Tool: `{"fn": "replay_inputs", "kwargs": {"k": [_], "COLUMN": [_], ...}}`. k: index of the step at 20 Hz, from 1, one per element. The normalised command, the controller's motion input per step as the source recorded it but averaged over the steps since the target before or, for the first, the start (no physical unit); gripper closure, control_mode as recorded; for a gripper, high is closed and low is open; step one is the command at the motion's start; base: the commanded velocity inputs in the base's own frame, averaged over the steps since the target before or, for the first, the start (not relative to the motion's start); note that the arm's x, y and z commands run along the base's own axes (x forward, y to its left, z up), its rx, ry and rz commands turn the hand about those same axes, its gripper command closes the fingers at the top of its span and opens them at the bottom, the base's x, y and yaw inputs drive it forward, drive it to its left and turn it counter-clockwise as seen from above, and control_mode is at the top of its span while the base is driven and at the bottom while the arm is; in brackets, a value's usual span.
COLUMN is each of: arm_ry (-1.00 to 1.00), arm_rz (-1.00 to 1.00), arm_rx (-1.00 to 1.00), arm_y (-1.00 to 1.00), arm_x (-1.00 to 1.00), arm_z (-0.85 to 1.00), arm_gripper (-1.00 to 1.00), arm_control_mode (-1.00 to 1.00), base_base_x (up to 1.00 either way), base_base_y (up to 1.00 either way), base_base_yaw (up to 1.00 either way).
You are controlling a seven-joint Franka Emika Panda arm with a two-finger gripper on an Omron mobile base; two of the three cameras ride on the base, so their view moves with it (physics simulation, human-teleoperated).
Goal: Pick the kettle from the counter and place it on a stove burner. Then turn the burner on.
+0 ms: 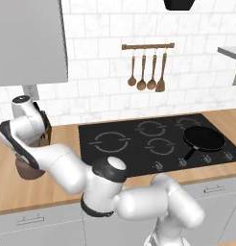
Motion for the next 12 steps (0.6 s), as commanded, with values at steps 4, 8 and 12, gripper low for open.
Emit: {"fn": "replay_inputs", "kwargs": {"k": [4,8,12], "arm_ry": [-0.03,-0.09,-0.15], "arm_rz": [0.00,0.00,0.00], "arm_rx": [-0.01,-0.01,-0.04], "arm_y": [0.00,-0.07,-0.27], "arm_x": [0.03,-0.04,-0.33], "arm_z": [-0.07,-0.03,-0.15], "arm_gripper": [1.00,1.00,1.00], "arm_control_mode": [-1.00,-1.00,-1.00], "base_base_x": [0.00,0.00,0.00], "base_base_y": [0.00,0.00,0.00], "base_base_yaw": [0.00,0.00,0.00]}}
